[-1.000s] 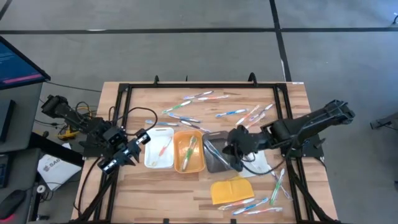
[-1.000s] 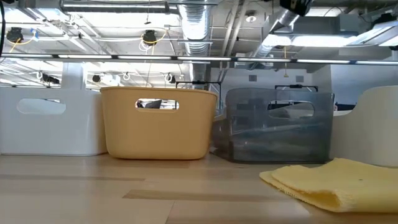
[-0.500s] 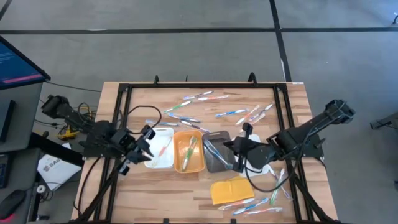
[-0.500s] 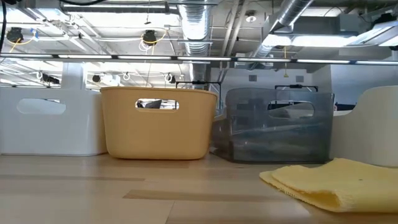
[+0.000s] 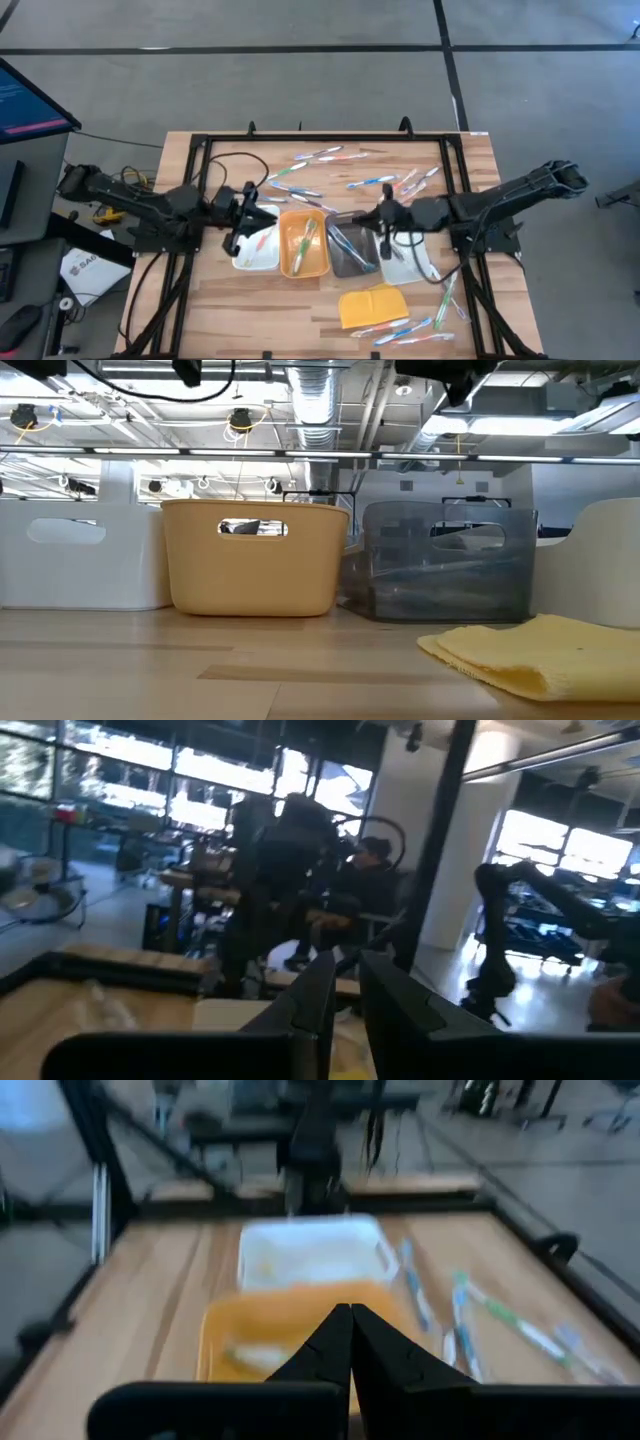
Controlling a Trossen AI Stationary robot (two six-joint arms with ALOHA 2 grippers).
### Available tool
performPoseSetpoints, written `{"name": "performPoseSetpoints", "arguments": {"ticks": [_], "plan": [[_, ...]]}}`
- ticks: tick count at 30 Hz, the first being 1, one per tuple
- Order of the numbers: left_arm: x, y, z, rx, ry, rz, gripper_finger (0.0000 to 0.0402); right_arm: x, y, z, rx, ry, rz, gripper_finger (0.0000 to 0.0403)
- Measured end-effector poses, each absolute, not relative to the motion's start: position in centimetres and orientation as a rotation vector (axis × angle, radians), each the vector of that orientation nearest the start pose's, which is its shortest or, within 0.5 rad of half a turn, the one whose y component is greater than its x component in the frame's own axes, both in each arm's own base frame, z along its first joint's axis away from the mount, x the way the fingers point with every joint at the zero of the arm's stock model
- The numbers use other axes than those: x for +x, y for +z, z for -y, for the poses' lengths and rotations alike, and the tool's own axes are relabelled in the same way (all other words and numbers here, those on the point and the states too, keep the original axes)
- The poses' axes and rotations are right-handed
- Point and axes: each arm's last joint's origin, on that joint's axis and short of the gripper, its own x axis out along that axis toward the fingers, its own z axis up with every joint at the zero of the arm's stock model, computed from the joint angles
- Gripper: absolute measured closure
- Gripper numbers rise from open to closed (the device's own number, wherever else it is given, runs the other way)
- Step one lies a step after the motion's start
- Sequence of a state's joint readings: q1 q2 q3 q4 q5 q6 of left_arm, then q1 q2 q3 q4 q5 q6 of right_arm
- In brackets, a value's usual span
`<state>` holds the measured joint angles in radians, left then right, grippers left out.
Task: Pick & Place Toothbrushes
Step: Put the orange toothbrush into the left white bin
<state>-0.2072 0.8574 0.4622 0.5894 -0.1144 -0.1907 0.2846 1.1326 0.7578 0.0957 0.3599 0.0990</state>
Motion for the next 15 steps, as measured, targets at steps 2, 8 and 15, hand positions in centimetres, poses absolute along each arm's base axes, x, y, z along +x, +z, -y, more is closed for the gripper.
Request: {"name": "performPoseSetpoints", "arguments": {"ticks": [2,8,15], "plan": [[18.9,27.9,3.0,-0.226,-0.062,0.149,0.0358,23.7,28.5,-5.7,0.027,-0.092,-0.218,0.0402],[19.1,27.5,1.9,-0.232,0.001,0.108,0.0358,22.6,28.5,-6.0,-0.013,-0.038,-0.13,0.0403],[19.2,27.4,1.9,-0.232,0.002,0.103,0.0358,22.5,28.4,-6.6,-0.031,-0.013,-0.127,0.0403]]}}
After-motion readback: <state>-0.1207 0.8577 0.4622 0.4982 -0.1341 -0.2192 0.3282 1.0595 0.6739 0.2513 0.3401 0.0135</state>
